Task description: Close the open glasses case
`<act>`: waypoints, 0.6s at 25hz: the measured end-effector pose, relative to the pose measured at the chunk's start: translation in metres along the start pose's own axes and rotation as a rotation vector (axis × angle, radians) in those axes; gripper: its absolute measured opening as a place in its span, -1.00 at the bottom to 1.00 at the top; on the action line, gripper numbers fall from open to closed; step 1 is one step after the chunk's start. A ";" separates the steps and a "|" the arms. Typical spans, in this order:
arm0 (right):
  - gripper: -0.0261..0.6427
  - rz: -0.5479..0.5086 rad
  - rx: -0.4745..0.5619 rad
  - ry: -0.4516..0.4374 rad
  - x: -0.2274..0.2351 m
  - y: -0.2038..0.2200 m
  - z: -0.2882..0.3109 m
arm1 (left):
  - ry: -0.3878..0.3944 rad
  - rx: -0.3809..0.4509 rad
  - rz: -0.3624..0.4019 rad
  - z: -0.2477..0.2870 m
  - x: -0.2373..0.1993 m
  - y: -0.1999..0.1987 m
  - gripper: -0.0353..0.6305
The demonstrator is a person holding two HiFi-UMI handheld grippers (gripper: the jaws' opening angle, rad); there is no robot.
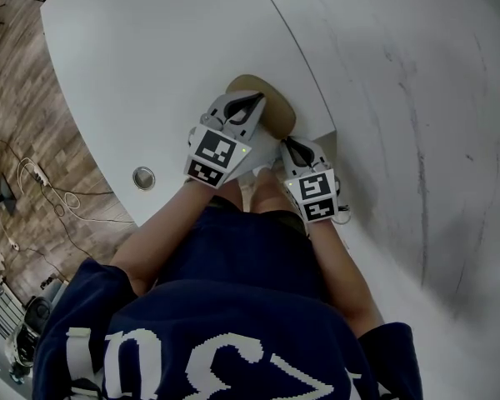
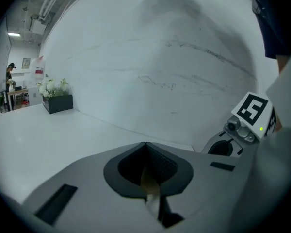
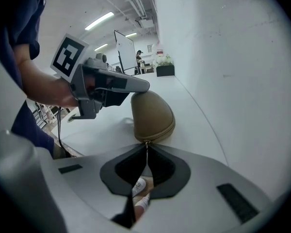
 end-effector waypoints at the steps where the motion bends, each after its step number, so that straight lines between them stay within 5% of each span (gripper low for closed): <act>1: -0.84 0.002 0.006 -0.002 0.002 0.001 -0.001 | -0.003 0.000 0.010 0.001 0.000 0.000 -0.85; 6: -0.85 -0.013 0.018 0.011 0.012 0.003 -0.005 | -0.020 0.000 0.080 0.002 0.003 0.000 -0.85; 15: -0.85 0.097 0.042 0.082 0.055 -0.017 0.004 | -0.028 0.014 0.028 0.003 0.002 0.000 -0.85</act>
Point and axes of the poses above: the fingertips, and each gripper's own axes: z forward along the fingers, x to its right, y out of its underside, the point moved 5 cm from there along -z, backward along the fingers, and after that the axes turned 6 degrees about -x, right-handed, at the moved point
